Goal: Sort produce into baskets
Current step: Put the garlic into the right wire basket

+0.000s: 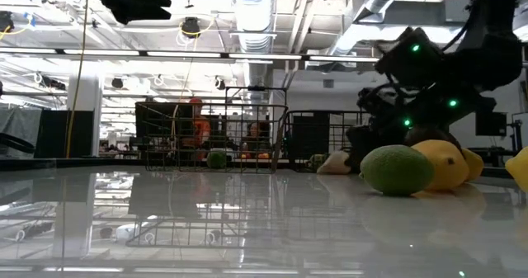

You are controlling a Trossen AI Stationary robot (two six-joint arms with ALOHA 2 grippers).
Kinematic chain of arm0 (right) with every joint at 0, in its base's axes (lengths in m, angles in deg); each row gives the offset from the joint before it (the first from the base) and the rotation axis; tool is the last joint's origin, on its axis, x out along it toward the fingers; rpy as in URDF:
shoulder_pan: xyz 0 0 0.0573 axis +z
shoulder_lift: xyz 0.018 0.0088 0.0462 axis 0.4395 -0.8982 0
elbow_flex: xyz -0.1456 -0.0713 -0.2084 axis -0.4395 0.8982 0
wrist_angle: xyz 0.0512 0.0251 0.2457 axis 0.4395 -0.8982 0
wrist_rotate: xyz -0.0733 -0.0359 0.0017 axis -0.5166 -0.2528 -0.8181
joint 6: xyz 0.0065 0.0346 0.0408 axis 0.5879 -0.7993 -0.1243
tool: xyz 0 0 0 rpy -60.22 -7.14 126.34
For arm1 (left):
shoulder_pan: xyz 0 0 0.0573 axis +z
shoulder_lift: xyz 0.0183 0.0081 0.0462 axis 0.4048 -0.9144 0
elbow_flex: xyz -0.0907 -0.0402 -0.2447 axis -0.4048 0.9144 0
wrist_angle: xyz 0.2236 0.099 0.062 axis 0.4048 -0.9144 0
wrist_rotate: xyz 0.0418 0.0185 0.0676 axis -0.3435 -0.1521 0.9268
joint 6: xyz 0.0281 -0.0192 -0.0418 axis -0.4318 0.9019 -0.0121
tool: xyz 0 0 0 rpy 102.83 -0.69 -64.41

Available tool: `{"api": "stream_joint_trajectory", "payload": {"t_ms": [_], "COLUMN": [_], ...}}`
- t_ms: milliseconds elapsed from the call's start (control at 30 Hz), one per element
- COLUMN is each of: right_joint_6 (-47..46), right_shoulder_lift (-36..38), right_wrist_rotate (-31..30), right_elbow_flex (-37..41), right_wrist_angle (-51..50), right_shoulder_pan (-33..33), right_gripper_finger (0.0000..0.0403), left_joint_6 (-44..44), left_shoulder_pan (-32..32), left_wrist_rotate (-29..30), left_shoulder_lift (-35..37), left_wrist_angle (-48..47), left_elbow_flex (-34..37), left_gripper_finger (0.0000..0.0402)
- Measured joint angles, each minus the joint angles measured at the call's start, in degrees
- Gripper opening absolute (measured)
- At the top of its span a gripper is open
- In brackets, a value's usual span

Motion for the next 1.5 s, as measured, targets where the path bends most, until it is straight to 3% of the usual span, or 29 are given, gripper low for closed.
{"api": "stream_joint_trajectory", "payload": {"t_ms": [133, 300, 600, 733, 1133, 1500], "right_joint_6": [-0.17, 1.65, 9.38, 9.06, 9.04, 6.06], "right_shoulder_lift": [0.02, 0.06, 0.06, 0.06, -0.03, -0.14], "right_wrist_rotate": [0.00, 0.00, -0.85, -2.36, -6.28, 2.81], "right_elbow_flex": [-0.10, -0.95, -6.87, -10.48, -11.32, -9.73], "right_wrist_angle": [1.14, -0.42, -5.18, -13.44, -15.67, -14.88], "right_shoulder_pan": [3.56, 5.21, 3.82, 1.84, -0.67, -4.63], "right_gripper_finger": [0.0027, 0.0082, 0.0271, 0.0321, 0.0336, 0.0318], "left_joint_6": [0.00, 0.01, 0.55, 0.57, 0.04, 0.26], "left_shoulder_pan": [0.00, 0.00, 0.00, 0.00, 0.00, 0.00], "left_wrist_rotate": [0.00, 0.00, 0.00, 0.00, 0.00, 0.00], "left_shoulder_lift": [0.00, 0.00, 0.00, 0.00, 0.00, 0.00], "left_wrist_angle": [-0.01, 0.05, 0.10, 0.05, 0.03, 0.01], "left_elbow_flex": [0.00, 0.00, 0.00, 0.00, 0.00, 0.00], "left_gripper_finger": [0.0272, 0.0272, 0.0272, 0.0272, 0.0272, 0.0272]}}
